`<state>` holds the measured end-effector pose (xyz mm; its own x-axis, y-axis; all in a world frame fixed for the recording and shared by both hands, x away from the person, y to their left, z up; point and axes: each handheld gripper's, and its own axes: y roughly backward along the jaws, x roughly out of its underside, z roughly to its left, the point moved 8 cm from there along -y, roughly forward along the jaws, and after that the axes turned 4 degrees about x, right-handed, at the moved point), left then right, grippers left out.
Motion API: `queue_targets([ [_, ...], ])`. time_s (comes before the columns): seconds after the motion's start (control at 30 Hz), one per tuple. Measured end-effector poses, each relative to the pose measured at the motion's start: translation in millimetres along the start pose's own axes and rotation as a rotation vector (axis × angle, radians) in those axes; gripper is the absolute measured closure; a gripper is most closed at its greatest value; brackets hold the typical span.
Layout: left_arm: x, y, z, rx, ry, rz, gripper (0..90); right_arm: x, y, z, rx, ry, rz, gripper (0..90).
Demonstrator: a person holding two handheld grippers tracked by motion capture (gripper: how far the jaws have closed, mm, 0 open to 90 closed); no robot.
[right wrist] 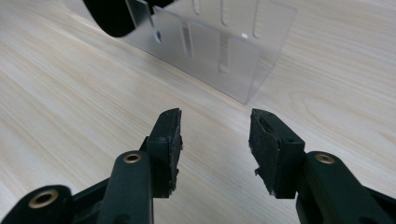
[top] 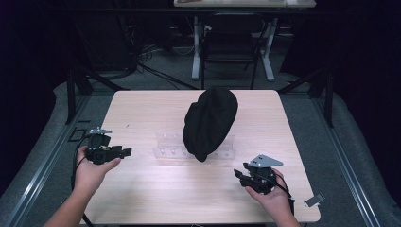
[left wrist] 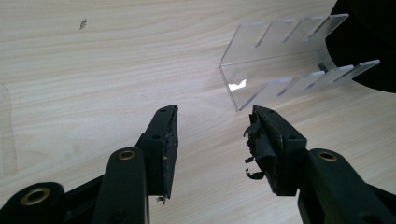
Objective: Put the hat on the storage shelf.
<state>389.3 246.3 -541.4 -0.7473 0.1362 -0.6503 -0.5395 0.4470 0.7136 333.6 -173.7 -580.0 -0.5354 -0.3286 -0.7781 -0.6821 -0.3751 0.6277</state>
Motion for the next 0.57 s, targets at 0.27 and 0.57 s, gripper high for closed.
queue_targets([
  [0.27,29.6,-8.3,11.6,-0.038,0.019,-0.055,53.6,9.2,3.8,-17.5,0.039,-0.091,-0.013,51.8],
  [0.57,51.4,-11.1,8.9,0.009,0.061,-0.157,50.4,9.4,6.3,-26.6,0.015,-0.164,-0.044,48.6],
])
